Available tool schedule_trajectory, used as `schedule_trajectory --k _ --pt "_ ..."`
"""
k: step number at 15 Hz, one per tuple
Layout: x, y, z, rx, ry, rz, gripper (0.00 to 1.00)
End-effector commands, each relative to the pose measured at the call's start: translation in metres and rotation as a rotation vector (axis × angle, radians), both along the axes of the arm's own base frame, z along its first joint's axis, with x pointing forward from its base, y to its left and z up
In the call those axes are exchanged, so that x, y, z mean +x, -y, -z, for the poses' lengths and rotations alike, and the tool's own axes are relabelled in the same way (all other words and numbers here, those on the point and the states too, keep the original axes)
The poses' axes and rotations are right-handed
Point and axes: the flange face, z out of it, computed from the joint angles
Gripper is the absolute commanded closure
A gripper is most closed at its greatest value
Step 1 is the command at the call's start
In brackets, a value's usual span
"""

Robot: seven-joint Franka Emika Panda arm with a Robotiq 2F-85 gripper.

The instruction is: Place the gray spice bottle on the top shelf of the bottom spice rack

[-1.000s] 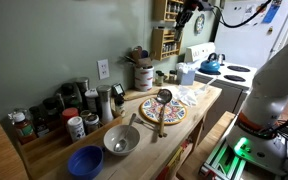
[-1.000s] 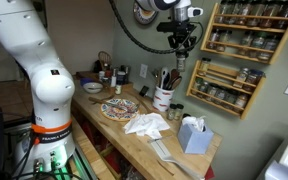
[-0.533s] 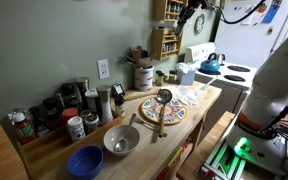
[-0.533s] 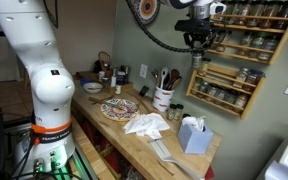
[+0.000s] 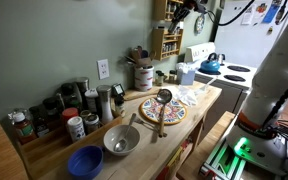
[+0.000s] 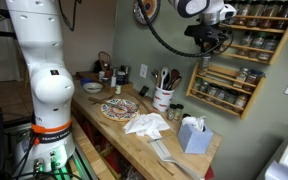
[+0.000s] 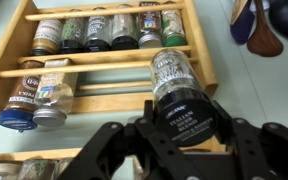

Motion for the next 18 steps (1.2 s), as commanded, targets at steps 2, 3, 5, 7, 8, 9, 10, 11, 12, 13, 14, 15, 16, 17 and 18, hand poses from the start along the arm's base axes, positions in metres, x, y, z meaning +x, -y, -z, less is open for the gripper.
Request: schedule_trajectory --k 2,3,5,7,8,9,10,11,12,13,14,15,16,17,18 --pt "0.020 0.019 0.005 0.023 0.057 0.047 0.70" --pt "0.024 0.021 0.008 0.033 0.060 0.052 0.70" --pt "0.030 0.024 0.011 0.060 0.076 0.068 0.70" --pt "0.036 0.027 0.016 0.084 0.091 0.085 0.70" --pt "0.039 0.028 0.017 0.090 0.093 0.090 0.70" --pt "0.042 0.029 0.020 0.099 0.094 0.095 0.70" --pt "0.045 0.030 0.022 0.104 0.095 0.099 0.70" --pt "0.047 0.031 0.024 0.109 0.097 0.106 0.70" --pt "0.050 0.032 0.025 0.111 0.101 0.112 0.70" --pt "0.052 0.033 0.028 0.112 0.102 0.117 0.70" --pt "0.055 0.034 0.029 0.113 0.101 0.121 0.70" --pt "0.057 0.035 0.032 0.110 0.097 0.121 0.70" --pt "0.061 0.035 0.035 0.103 0.091 0.123 0.70" --pt "0.064 0.035 0.037 0.101 0.081 0.120 0.70" --pt "0.066 0.035 0.039 0.098 0.074 0.116 0.70"
